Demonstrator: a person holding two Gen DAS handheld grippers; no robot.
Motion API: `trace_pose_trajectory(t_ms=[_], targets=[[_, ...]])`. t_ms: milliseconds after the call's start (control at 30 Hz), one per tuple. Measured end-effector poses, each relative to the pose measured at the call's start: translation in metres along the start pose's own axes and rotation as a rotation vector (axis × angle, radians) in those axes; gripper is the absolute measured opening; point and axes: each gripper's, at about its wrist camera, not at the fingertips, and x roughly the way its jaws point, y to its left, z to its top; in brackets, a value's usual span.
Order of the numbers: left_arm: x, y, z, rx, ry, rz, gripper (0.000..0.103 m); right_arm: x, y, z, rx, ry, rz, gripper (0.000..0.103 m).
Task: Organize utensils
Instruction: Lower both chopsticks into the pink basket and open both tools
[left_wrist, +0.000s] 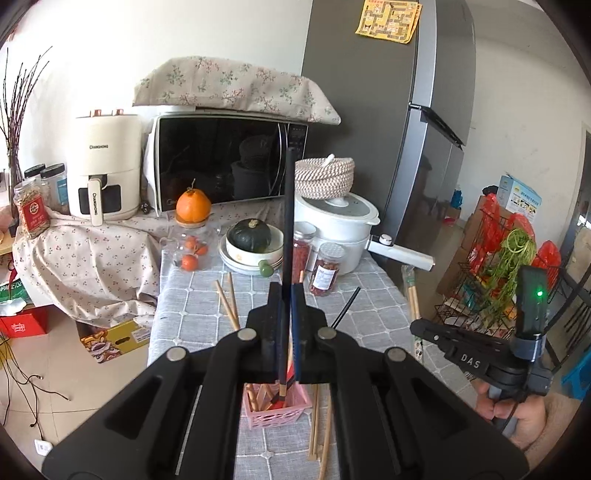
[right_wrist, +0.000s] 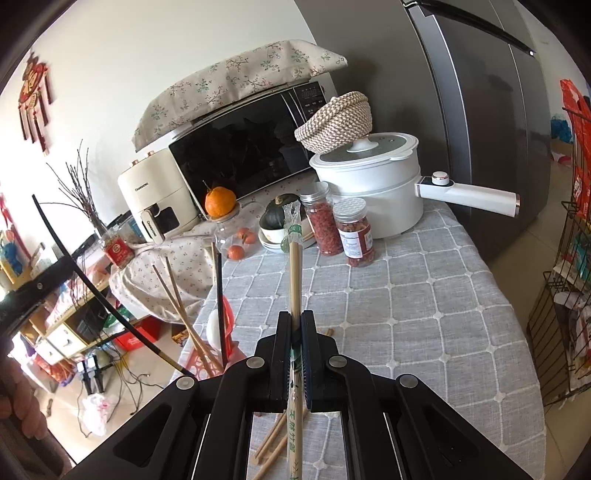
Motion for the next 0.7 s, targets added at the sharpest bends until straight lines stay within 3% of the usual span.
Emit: trace_pose_trajectory(t_ms=[233, 433, 467, 600, 700], targets=[[0.038, 0.015, -0.02, -0.016, 0.108, 0.034, 0.006, 0.003, 0.018, 0.0, -0.024, -0.033, 0.016, 0.005], [0.054, 0.025, -0.032, -0.065, 0.187, -0.009, 0.008, -0.006, 0.036, 0.001, -0.047, -0.117, 0.054, 0.005], [0.054, 0.024, -0.031, -0.062, 0.192, -0.018, 0.01, -0.008, 0.04, 0.001, -0.047, -0.134, 0.06, 0.005], [0.046, 0.028, -0.029, -0.064, 0.192, -0.011, 0.038, -0.009, 0.055, 0.003, -0.046, -0.19, 0.082, 0.005], [0.042, 0.039, -0.033, -0.081, 0.221, 0.026, 0.045, -0.005, 0.07, 0.002, -0.055, -0.226, 0.079, 0.005]])
